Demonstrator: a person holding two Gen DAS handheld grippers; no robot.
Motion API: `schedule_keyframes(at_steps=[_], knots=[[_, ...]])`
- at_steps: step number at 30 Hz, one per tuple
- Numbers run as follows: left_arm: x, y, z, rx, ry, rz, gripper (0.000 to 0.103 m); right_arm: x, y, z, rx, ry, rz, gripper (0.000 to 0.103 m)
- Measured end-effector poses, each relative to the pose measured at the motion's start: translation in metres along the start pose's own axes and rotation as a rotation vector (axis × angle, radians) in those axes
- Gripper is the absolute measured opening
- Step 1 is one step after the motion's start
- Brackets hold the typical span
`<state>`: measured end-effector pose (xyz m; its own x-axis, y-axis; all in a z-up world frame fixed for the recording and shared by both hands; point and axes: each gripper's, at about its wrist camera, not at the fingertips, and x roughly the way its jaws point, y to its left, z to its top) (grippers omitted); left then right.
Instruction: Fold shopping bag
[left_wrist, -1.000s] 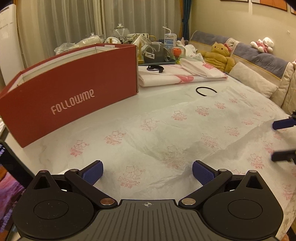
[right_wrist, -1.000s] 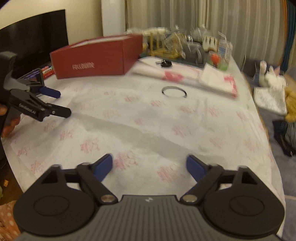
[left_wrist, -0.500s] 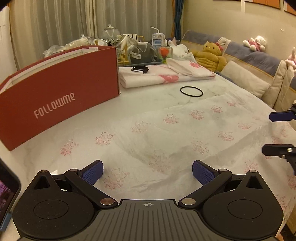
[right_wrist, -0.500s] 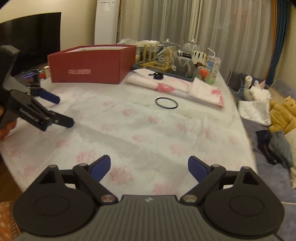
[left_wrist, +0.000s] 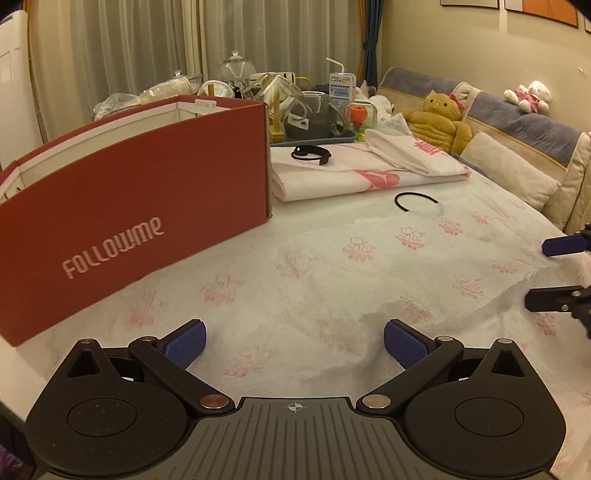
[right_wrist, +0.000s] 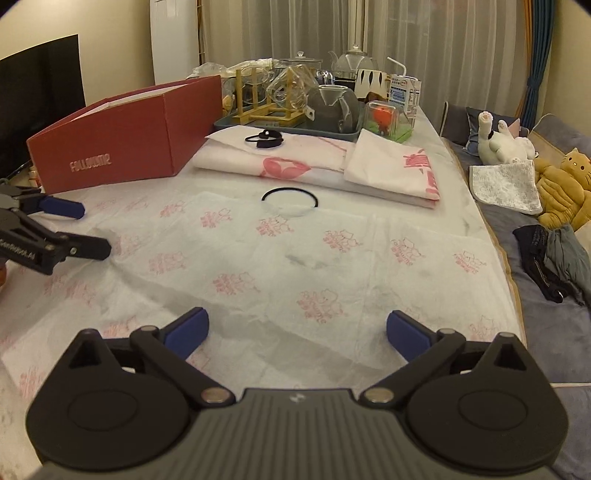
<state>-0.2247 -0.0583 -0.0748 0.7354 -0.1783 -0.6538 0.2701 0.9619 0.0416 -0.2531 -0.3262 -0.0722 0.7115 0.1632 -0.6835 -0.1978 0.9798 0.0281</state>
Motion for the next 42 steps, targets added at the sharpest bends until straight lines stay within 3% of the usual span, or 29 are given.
schedule_keyframes(at_steps=[4, 8, 12, 16, 19, 21, 25, 29, 31, 33, 35, 37, 38, 39, 42], knots=[[-0.042, 0.016, -0.007, -0.034, -0.096, -0.053, 0.103, -0.030, 0.004, -0.001, -0.006, -0.080, 0.018, 0.099], [-0.072, 0.030, -0.023, -0.093, -0.121, -0.029, 0.103, -0.044, 0.016, 0.005, -0.041, -0.143, 0.033, 0.100], [-0.085, 0.039, -0.048, -0.174, -0.102, -0.045, 0.103, -0.027, 0.034, 0.010, -0.083, -0.119, 0.071, 0.100], [-0.104, 0.050, -0.070, -0.263, -0.135, -0.051, 0.103, -0.005, 0.053, 0.004, -0.124, -0.029, 0.099, 0.100], [-0.114, 0.061, -0.081, -0.332, -0.156, -0.080, 0.103, -0.004, 0.058, 0.000, -0.112, -0.030, 0.098, 0.103], [-0.118, 0.069, -0.085, -0.397, -0.174, -0.128, 0.103, -0.012, 0.061, 0.001, -0.101, -0.062, 0.082, 0.087], [-0.119, 0.082, -0.084, -0.526, -0.215, -0.223, 0.103, -0.049, 0.094, 0.002, -0.167, -0.194, 0.255, 0.086], [-0.119, 0.083, -0.081, -0.543, -0.245, -0.251, 0.103, -0.069, 0.167, -0.012, -0.473, -0.254, 0.367, 0.082], [-0.120, 0.085, -0.083, -0.552, -0.246, -0.263, 0.103, -0.068, 0.200, -0.021, -0.628, -0.229, 0.386, 0.074], [-0.121, 0.088, -0.087, -0.571, -0.243, -0.281, 0.103, -0.058, 0.225, -0.027, -0.742, -0.174, 0.342, 0.059], [-0.124, 0.093, -0.092, -0.606, -0.247, -0.317, 0.103, -0.047, 0.235, -0.029, -0.800, -0.139, 0.297, 0.058], [-0.125, 0.098, -0.098, -0.659, -0.250, -0.373, 0.103, -0.042, 0.235, -0.023, -0.793, -0.122, 0.305, 0.055], [-0.125, 0.101, -0.100, -0.688, -0.252, -0.406, 0.103, -0.038, 0.234, -0.019, -0.777, -0.101, 0.312, 0.035], [-0.124, 0.103, -0.103, -0.713, -0.253, -0.440, 0.103, -0.034, 0.233, -0.016, -0.763, -0.070, 0.309, 0.001], [-0.121, 0.100, -0.110, -0.743, -0.243, -0.524, 0.103, -0.032, 0.229, -0.011, -0.707, -0.064, 0.313, 0.000]])
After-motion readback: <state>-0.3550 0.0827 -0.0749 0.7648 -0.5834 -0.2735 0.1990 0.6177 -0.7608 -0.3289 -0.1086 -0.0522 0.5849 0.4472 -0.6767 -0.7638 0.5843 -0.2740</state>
